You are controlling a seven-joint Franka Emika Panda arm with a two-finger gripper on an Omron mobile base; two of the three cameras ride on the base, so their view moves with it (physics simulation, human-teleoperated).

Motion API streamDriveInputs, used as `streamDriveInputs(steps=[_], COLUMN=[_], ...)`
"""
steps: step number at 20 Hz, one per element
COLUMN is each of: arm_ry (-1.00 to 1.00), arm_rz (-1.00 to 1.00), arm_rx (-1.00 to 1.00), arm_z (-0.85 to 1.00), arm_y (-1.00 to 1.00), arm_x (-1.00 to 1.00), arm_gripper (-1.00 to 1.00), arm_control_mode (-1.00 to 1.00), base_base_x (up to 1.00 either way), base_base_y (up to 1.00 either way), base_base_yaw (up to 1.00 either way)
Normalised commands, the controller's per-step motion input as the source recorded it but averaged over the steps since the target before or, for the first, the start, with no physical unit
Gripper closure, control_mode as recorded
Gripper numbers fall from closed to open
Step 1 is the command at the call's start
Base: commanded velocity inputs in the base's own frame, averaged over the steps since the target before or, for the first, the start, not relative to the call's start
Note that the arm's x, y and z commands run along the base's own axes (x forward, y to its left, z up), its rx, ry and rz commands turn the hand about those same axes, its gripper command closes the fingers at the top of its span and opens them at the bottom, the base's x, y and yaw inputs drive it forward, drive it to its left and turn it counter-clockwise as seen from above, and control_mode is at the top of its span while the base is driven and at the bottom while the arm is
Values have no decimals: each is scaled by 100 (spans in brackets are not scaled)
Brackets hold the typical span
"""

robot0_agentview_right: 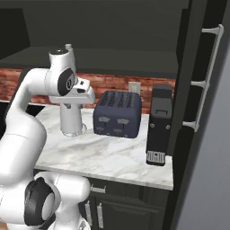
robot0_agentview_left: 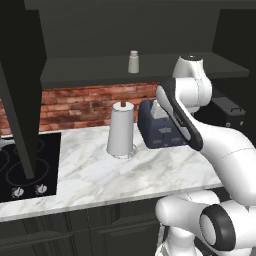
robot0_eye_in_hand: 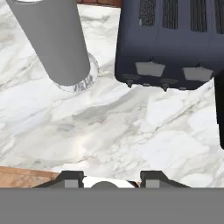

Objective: Retrieve the shaker from the cabinet and place it next the steak on a plate on the dining table.

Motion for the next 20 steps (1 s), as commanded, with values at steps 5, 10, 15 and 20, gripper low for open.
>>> streamDriveInputs(steps=[5, 10, 15, 20], arm_ry=[-15, -37, -49, -41], arm_rz=[0, -1, 0, 1], arm_rx=[0, 4, 10, 4], arm_z=[1, 3, 41, 85], arm_y=[1, 0, 0, 0], arm_x=[-42, -86, -76, -63], arm_gripper=[-100, -100, -100, -100], arm_control_mode=[-100, -100, -100, -100], base_base_x=[0, 0, 0, 0], base_base_y=[0, 0, 0, 0], base_base_yaw=[0, 0, 0, 0])
